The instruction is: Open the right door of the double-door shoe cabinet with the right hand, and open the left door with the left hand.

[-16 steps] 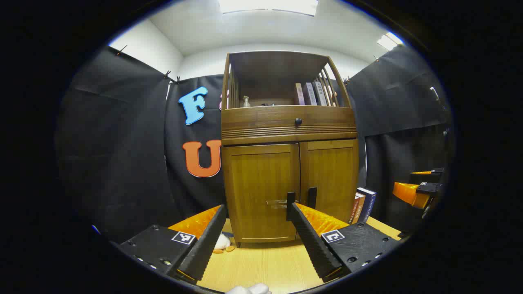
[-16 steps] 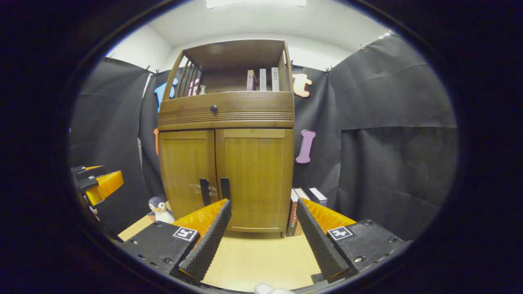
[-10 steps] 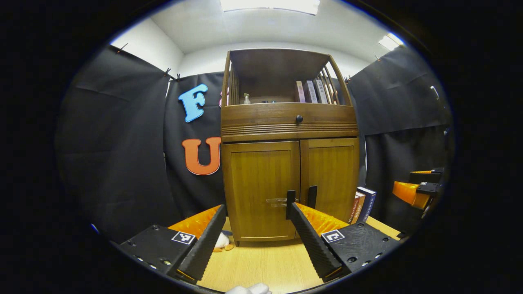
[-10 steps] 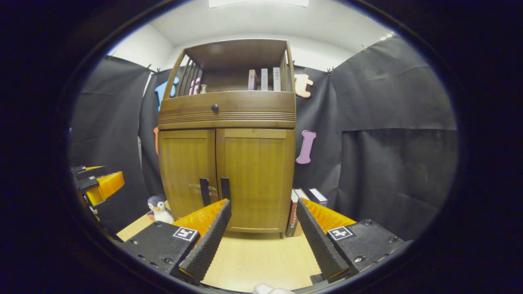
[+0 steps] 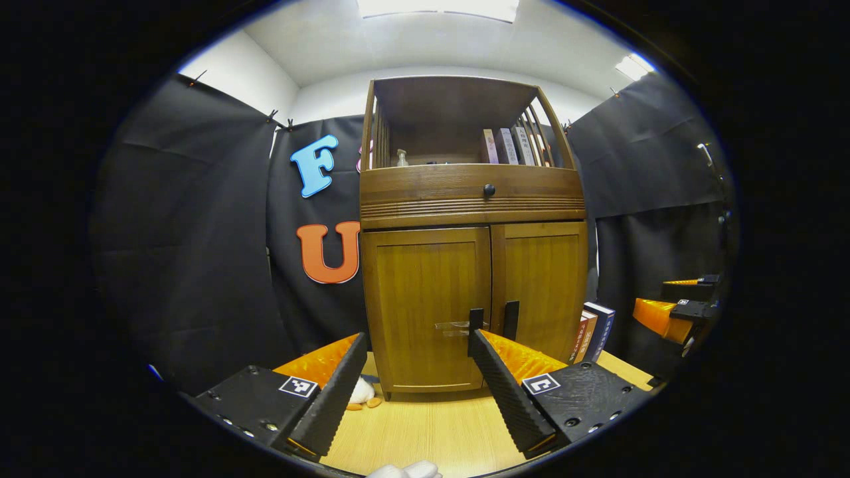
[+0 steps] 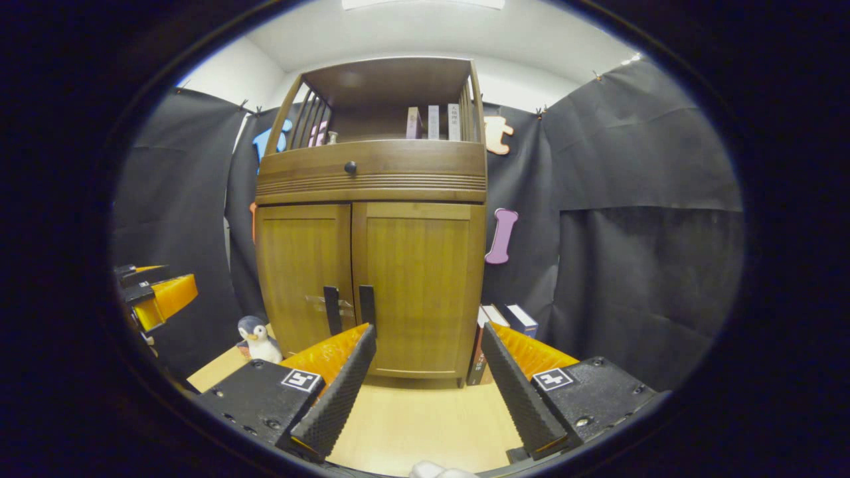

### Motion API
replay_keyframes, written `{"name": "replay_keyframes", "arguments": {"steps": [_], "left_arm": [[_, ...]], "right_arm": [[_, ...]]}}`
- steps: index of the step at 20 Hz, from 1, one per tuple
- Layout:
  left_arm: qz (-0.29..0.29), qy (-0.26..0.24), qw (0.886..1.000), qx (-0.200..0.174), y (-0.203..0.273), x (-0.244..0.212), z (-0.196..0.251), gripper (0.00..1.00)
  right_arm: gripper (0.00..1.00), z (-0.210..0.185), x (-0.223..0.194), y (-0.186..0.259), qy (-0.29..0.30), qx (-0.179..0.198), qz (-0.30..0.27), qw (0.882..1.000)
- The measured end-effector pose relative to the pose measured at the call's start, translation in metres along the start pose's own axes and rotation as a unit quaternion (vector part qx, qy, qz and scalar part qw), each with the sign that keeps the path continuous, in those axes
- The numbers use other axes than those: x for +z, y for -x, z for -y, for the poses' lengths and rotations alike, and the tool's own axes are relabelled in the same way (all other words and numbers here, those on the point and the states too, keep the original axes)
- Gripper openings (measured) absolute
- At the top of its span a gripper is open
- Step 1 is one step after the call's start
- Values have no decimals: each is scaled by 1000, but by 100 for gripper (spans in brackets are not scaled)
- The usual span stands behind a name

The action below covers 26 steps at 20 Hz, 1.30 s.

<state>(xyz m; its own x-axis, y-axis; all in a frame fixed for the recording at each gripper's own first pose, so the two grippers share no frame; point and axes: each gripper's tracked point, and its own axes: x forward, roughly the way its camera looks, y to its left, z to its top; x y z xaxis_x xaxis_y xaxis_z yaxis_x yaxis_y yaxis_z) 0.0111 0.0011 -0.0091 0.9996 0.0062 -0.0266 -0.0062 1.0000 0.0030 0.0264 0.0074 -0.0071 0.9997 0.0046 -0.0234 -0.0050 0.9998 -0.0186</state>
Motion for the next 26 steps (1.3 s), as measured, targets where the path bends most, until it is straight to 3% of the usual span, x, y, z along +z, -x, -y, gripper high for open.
{"name": "replay_keyframes", "arguments": {"steps": [10,26], "left_arm": [[-18,-2,1000,-6,-5,-13,-12,96],[-43,-17,995,87,21,-21,-72,96]], "right_arm": [[100,-25,-37,-68,-3,0,-28,1000],[99,-107,-66,-248,-7,44,-58,997]]}}
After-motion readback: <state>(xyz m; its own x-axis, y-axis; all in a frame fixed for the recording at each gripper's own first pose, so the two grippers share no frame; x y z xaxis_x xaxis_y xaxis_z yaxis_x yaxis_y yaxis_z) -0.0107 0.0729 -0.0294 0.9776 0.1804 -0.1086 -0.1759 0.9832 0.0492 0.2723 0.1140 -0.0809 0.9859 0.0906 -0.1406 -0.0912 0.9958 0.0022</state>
